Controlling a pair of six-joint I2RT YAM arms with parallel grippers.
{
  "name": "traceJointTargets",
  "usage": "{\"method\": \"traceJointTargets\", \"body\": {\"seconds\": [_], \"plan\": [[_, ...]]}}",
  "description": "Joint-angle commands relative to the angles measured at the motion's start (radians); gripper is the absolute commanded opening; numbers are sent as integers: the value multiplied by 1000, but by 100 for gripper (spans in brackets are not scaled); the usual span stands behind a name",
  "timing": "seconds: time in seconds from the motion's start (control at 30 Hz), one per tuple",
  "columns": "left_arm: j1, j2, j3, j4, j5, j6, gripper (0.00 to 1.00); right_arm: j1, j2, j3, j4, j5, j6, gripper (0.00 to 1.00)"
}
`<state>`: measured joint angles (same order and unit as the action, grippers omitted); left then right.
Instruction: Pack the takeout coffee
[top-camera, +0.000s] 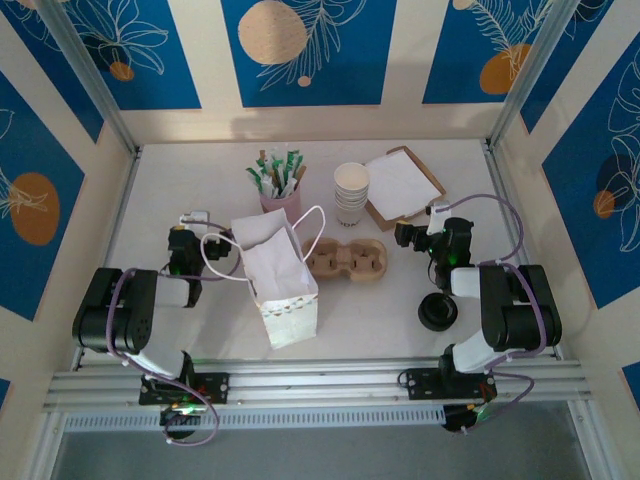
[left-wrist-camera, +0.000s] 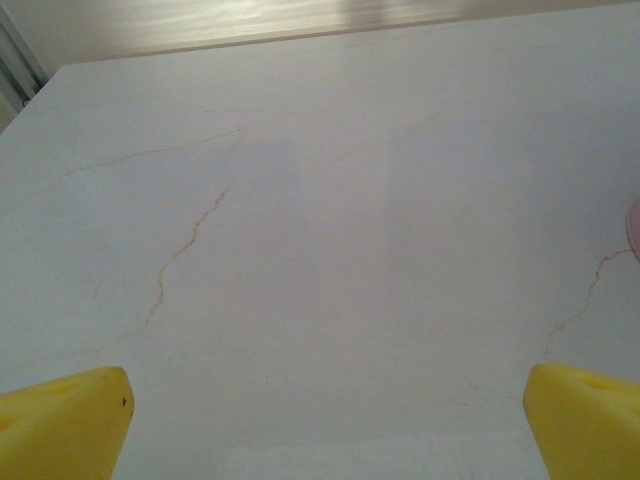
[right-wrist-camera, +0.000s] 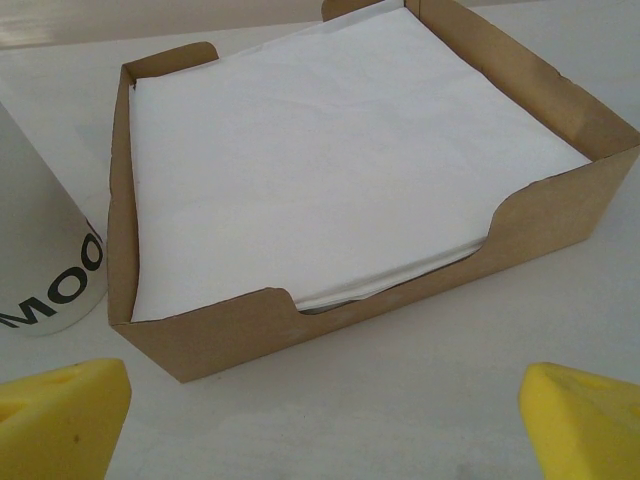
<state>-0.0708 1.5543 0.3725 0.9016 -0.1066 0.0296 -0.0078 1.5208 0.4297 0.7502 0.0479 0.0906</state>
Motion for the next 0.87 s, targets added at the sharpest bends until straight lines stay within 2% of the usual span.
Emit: {"method": "traceJointTargets", "body": {"seconds": [0.0, 0.83], "plan": [[-7, 5, -3, 41, -11, 9, 100, 3, 6, -7, 48, 6, 4, 99], [-7, 5, -3, 41, -11, 9, 100, 2, 1, -10, 51, 4, 3, 99]]}}
